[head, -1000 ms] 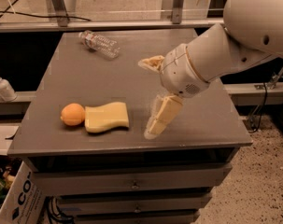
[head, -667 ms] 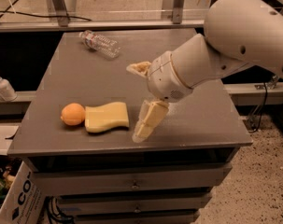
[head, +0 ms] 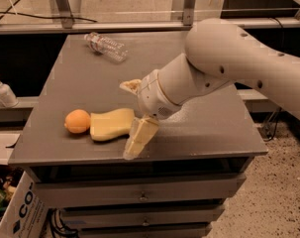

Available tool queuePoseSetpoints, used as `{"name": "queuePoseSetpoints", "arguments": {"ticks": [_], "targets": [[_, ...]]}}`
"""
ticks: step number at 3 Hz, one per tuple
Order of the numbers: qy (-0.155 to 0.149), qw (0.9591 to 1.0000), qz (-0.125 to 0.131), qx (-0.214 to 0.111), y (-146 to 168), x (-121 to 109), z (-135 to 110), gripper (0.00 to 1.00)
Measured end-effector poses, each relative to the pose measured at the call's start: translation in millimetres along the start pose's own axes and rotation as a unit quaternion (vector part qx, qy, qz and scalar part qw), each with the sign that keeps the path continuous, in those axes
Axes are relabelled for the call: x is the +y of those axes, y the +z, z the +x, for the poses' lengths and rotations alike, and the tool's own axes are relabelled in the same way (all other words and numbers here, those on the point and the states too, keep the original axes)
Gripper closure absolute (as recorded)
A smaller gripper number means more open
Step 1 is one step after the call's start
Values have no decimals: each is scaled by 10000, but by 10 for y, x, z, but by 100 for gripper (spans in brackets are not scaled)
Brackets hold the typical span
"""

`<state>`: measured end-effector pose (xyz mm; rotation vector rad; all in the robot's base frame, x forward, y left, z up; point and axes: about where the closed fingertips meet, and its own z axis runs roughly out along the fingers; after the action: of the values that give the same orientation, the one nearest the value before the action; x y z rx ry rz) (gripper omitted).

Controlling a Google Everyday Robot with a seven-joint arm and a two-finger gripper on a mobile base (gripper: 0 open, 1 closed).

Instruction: Pick sponge

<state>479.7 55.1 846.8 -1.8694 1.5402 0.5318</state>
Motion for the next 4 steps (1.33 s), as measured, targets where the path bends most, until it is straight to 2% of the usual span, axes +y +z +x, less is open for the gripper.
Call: {"name": "queuePoseSetpoints", "arguments": {"ticks": [2, 3, 4], "targets": [[270, 9995, -133, 31, 218, -27, 72, 0], [393, 9991, -159, 15, 250, -40, 96, 18], [462, 9988, -173, -16, 263, -48, 95, 41]]}}
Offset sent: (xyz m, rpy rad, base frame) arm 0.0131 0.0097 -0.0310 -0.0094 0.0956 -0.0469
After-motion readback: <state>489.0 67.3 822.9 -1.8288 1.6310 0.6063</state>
